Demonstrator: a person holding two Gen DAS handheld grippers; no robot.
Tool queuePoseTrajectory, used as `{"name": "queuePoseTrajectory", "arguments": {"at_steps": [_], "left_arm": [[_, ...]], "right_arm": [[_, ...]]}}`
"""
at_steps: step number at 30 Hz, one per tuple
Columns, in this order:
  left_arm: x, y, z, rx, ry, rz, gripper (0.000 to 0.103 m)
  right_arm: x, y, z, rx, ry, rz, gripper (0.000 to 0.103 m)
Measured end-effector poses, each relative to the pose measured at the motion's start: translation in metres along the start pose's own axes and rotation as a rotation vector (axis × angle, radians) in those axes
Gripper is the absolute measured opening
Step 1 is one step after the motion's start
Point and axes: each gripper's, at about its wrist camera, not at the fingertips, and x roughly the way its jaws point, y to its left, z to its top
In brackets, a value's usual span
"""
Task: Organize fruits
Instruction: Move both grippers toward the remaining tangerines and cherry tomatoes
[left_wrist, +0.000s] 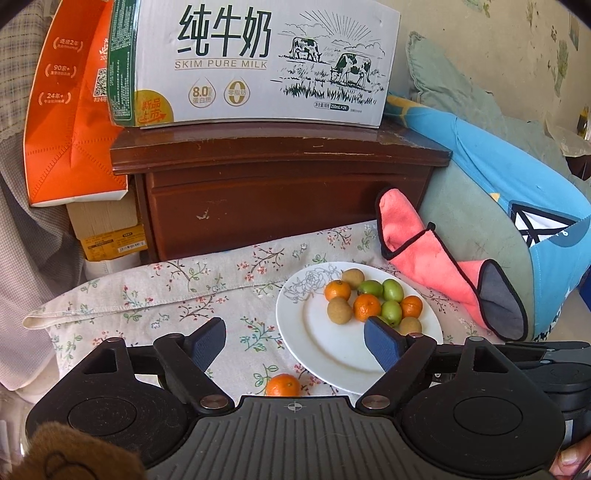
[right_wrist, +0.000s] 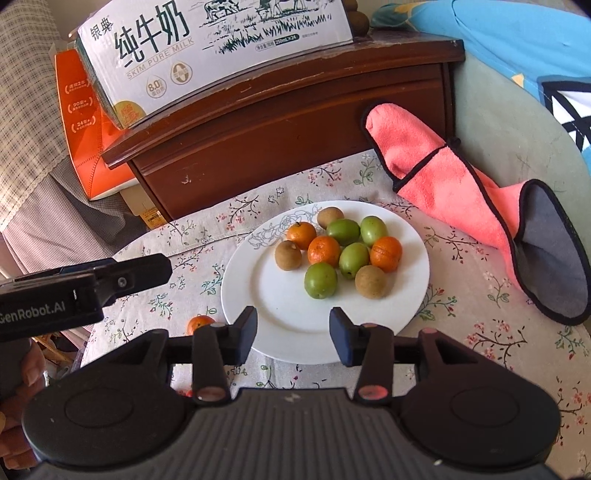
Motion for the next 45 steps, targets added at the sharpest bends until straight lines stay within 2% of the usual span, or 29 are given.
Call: {"name": "queuePoseTrajectory", "arguments": {"at_steps": [2, 4, 9, 15, 24, 28, 33, 36, 41, 45], "left_arm": [[-0.008, 0.005, -0.004, 0.004, -0.003, 0.011, 0.088], [-0.015, 0.010, -0.009, 0.002, -0.003, 0.023, 0.090], [-0.031, 0.025, -0.026, -0.014, 0.016, 0.055, 0.091], [-0.042, 0.037, -0.048, -0.012, 0.050, 0.050, 0.091], [-0.039, 0.044, -0.067, 0.032, 0.119, 0.041, 0.091], [-0.034, 0.045, -0.072, 0.070, 0.153, 0.091, 0.091], [-0.031, 0.049, -0.078, 0.081, 0.179, 0.120, 0.091], [-0.030, 0.051, -0.080, 0.091, 0.183, 0.123, 0.091], [-0.028, 0.048, -0.084, 0.120, 0.189, 0.122, 0.091], [-0.027, 0.044, -0.086, 0.138, 0.193, 0.106, 0.091]], "right_arm": [[-0.002, 0.002, -0.002, -0.003, 0.002, 0.002, 0.056], [-0.005, 0.005, -0.004, -0.008, 0.002, 0.006, 0.058], [-0.012, 0.015, -0.012, -0.049, 0.003, 0.016, 0.059], [-0.017, 0.030, -0.025, -0.097, 0.020, 0.054, 0.059], [-0.016, 0.056, -0.048, -0.202, 0.066, 0.101, 0.059], [-0.009, 0.059, -0.054, -0.222, 0.087, 0.096, 0.059], [0.002, 0.063, -0.058, -0.240, 0.095, 0.093, 0.058], [0.008, 0.067, -0.060, -0.267, 0.097, 0.099, 0.054], [0.019, 0.074, -0.062, -0.309, 0.100, 0.100, 0.039], [0.027, 0.074, -0.064, -0.314, 0.113, 0.095, 0.037]]}}
